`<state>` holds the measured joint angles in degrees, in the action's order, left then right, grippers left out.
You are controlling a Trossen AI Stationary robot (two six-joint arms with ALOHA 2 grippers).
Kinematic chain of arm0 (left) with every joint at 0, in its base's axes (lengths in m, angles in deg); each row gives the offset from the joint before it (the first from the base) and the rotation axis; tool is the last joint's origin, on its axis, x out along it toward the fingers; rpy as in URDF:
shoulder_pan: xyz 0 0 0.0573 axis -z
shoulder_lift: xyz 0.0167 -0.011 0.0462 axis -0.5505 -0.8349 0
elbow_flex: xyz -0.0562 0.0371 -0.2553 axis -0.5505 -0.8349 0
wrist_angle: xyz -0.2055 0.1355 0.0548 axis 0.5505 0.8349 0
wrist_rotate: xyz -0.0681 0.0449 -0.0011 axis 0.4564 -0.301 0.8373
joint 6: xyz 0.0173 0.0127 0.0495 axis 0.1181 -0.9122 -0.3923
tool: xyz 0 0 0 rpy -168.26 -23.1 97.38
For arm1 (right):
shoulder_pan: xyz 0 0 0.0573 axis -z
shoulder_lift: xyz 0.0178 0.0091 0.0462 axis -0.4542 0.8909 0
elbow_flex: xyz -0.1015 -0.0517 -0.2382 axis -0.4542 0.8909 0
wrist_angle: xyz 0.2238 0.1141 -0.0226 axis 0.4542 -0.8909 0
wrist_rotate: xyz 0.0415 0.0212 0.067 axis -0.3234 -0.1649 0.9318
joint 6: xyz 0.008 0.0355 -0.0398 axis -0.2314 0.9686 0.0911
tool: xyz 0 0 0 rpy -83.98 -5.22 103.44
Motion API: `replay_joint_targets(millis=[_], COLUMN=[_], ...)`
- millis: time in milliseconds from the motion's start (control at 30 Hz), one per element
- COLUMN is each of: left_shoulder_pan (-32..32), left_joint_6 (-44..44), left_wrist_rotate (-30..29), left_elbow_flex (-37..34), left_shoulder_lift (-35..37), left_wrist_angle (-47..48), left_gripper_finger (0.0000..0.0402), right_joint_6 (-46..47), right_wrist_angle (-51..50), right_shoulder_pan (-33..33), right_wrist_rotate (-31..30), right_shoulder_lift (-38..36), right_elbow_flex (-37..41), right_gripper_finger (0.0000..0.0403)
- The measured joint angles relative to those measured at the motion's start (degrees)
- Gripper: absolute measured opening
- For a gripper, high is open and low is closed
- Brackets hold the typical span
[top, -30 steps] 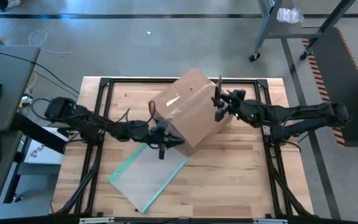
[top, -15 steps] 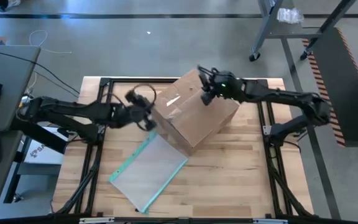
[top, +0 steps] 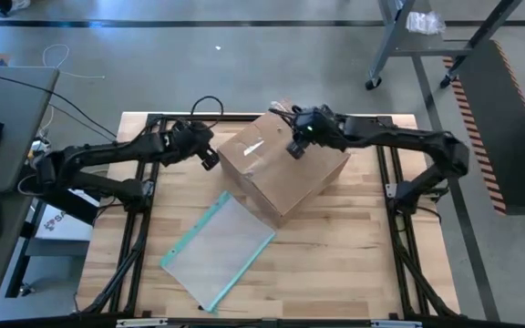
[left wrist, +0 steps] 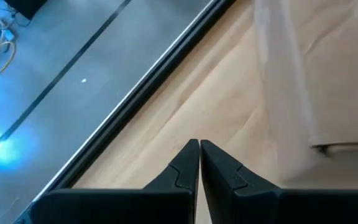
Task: Unpack boxes
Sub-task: Open the cardboard box using the black cutter
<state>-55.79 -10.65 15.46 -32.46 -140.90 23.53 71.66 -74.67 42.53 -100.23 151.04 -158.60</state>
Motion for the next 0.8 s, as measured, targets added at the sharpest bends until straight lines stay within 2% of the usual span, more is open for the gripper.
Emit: replay_joint_targets(millis=[100,200,333,433,533,600,700,800], left_shoulder_pan=[-4.0,-9.0,-15.7,-18.3,-18.6,-18.0,-16.1,-13.2], left_joint_6=[-6.0,-8.4,-10.5,-10.1,-9.8,-9.1,-6.6,-4.0], left_wrist_rotate=[4.8,10.0,24.2,34.4,39.9,42.3,44.5,43.0], left_elbow_flex=[-1.6,-2.9,-5.3,-7.6,-9.5,-10.8,-12.1,-13.7], left_shoulder_lift=[0.0,0.0,0.0,-0.8,-1.4,-1.6,-1.7,-1.4], left_wrist_angle=[-3.2,-7.0,-13.1,-15.6,-17.0,-17.1,-16.9,-17.5], left_gripper_finger=[0.0000,0.0000,0.0000,0.0000,0.0000,0.0000,0.0000,0.0000], right_joint_6=[3.7,11.3,27.5,40.0,52.0,56.1,57.2,55.0], right_wrist_angle=[-4.1,-10.1,-15.4,-14.6,-9.4,-2.8,10.9,20.3], right_shoulder_pan=[-6.3,-14.6,-27.7,-36.3,-41.9,-43.2,-42.2,-39.5], right_wrist_rotate=[-3.4,-6.1,-12.6,-18.0,-24.3,-27.5,-31.8,-34.4], right_shoulder_lift=[-4.6,-8.1,-10.9,-10.8,-10.1,-8.8,-6.3,-4.4], right_elbow_flex=[0.7,3.3,8.0,13.0,18.9,23.8,30.5,34.5], right_gripper_finger=[0.0126,0.0126,0.0126,0.0126,0.0126,0.0126,0.0126,0.0126])
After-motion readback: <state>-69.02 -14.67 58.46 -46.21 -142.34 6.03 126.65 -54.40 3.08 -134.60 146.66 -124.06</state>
